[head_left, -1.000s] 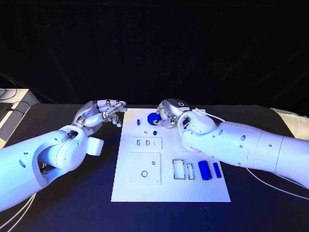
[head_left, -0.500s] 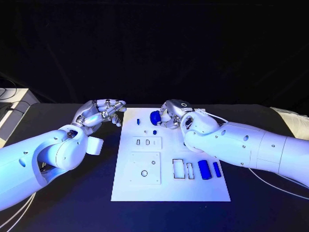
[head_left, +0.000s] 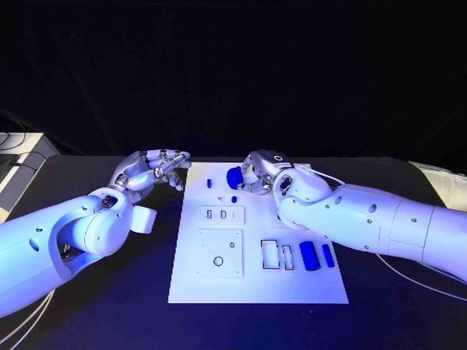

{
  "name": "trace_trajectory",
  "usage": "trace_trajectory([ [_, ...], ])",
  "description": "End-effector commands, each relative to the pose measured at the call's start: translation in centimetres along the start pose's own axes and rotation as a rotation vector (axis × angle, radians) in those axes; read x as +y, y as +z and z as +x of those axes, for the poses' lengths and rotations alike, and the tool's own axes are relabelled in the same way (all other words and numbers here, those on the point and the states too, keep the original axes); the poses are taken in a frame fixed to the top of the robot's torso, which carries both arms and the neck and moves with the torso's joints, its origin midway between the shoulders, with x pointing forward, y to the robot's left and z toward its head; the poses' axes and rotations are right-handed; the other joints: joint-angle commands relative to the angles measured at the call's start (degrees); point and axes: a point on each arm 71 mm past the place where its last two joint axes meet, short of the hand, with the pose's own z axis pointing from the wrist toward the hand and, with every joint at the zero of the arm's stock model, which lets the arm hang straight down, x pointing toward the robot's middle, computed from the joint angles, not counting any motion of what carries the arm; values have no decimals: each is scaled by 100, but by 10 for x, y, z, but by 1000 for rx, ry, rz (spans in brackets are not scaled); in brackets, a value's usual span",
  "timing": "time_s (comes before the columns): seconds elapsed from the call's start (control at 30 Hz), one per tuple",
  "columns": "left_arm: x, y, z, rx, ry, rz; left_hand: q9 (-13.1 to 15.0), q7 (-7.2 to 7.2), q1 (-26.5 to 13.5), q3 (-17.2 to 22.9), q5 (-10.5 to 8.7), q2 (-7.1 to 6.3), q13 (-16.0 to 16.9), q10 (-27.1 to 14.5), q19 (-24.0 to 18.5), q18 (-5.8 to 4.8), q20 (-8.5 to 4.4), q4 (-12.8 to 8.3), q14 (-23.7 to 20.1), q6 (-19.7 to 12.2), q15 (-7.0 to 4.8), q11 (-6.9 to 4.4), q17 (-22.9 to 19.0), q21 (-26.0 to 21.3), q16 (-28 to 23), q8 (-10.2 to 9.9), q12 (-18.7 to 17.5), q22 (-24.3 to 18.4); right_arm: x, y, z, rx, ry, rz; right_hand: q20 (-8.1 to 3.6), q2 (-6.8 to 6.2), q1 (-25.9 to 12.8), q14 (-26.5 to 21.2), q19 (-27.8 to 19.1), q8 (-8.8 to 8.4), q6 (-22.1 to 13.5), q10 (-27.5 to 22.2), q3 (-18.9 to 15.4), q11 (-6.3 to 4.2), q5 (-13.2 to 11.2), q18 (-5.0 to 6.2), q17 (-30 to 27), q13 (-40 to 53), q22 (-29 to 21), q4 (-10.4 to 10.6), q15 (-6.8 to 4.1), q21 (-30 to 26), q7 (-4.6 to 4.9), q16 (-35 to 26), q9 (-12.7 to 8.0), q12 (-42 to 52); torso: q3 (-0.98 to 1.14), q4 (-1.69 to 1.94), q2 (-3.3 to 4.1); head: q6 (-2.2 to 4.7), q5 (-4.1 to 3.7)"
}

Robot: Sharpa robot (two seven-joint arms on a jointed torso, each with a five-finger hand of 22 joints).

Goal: Assemble the parts on the task board

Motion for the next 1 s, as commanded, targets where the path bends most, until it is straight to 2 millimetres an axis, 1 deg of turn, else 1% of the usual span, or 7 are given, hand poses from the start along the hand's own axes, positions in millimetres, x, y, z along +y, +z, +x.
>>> trace_trajectory([
  [0.03, -1, 1, 3, 21, -7, 6, 7, 10, -45, 20, -34, -2, 8, -30, -32, 29, -2, 2, -44, -44, -3, 1, -4, 14, 22, 22, 16, 7, 3, -1, 2, -4, 8, -11, 55, 54, 7, 577, 600, 6, 23, 612, -6, 37, 21, -81, 1456, 1508, 1506, -9, 21, 35, -6, 24, 0, 12, -4, 0, 1, -5, -2],
  [0.33, 0, 1, 2, 20, -7, 4, 7, 10, -45, 20, -34, -2, 8, -30, -32, 29, -2, 2, -44, -44, -3, 1, -4, 14, 22, 22, 16, 7, -1, -2, 1, -15, 8, -3, 54, 59, 0, 578, 600, 7, 28, 612, -8, 36, 18, -81, 1460, 1508, 1506, -3, 19, 35, -7, 25, 0, 12, -9, -2, -3, -8, -5],
  [0.83, 1, 1, 1, 18, -5, 2, 14, 12, -54, 21, -36, 1, 16, -42, -61, 30, 3, 1, -50, -54, 0, 4, -9, 51, 33, 24, 21, 31, -7, -4, -1, -17, 1, 14, 52, 64, -2, 578, 600, 9, 35, 612, -10, 34, 18, -81, 1462, 1508, 1506, -2, 17, 35, -10, 25, 2, 12, 2, -5, 0, -23, -13],
  [1.0, 1, 1, 0, 17, -5, 1, 14, 12, -54, 21, -36, 1, 16, -42, -61, 30, 3, 1, -50, -54, 0, 4, -9, 51, 33, 24, 21, 31, -8, -4, -1, -26, 3, 13, 50, 66, -2, 579, 600, 10, 40, 612, -11, 32, 21, -81, 1464, 1508, 1506, -2, 15, 35, -12, 26, 2, 12, 0, -2, 2, -16, -14],
])
